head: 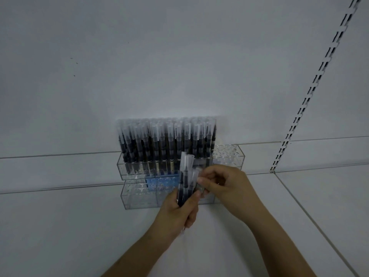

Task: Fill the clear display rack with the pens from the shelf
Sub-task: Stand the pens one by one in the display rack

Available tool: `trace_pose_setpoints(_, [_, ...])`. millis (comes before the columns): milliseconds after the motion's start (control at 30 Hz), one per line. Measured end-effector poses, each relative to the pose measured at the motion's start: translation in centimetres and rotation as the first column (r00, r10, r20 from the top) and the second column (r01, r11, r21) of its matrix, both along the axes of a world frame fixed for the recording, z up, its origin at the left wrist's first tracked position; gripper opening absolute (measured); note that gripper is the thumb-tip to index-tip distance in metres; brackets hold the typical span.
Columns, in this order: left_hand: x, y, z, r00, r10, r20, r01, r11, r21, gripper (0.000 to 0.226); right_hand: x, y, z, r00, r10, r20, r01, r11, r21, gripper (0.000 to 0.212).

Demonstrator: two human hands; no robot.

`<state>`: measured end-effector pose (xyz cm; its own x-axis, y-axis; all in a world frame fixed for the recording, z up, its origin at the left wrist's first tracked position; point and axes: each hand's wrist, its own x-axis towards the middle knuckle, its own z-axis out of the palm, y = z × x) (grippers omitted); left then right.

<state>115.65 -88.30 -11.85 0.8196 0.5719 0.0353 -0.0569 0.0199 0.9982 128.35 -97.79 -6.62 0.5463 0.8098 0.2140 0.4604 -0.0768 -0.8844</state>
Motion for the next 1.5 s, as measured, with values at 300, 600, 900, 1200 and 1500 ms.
trace_pose_setpoints(300, [-0.1,-0.1,-0.4,0.999,-0.013,-0.035,0.015,0.998,0.060,0.023,2.6,-1.1,5.1,0.964,-0.249,-0.093,0.265,0.873,0.408,0.008])
trace_pose_setpoints(600, [0.2,-0.1,-0.3,0.999,-0.023,-0.044,0.025,0.999,0.036,0.023,4.9,0.7,7.2,0.943,-0.302,0.138,0.229,0.893,0.387,0.005])
trace_pose_setpoints(900, [0.1,0.0,-0.4,0.999,-0.028,-0.046,0.030,0.999,0.044,0.024,5.9,2.7,6.3,0.843,-0.161,0.514,0.174,0.985,0.023,0.007])
trace_pose_setpoints(1200, [0.1,0.2,-0.5,0.998,-0.036,-0.048,0.038,0.999,0.038,0.023,3.3,-0.4,4.3,0.824,-0.365,0.433,0.361,0.928,0.094,0.019])
trace_pose_setpoints(1500, [0.2,0.1,-0.3,0.998,-0.006,-0.062,0.010,0.998,0.055,0.036,-1.3,-0.2,-1.2,0.992,-0.072,0.103,0.078,0.995,-0.057,0.010])
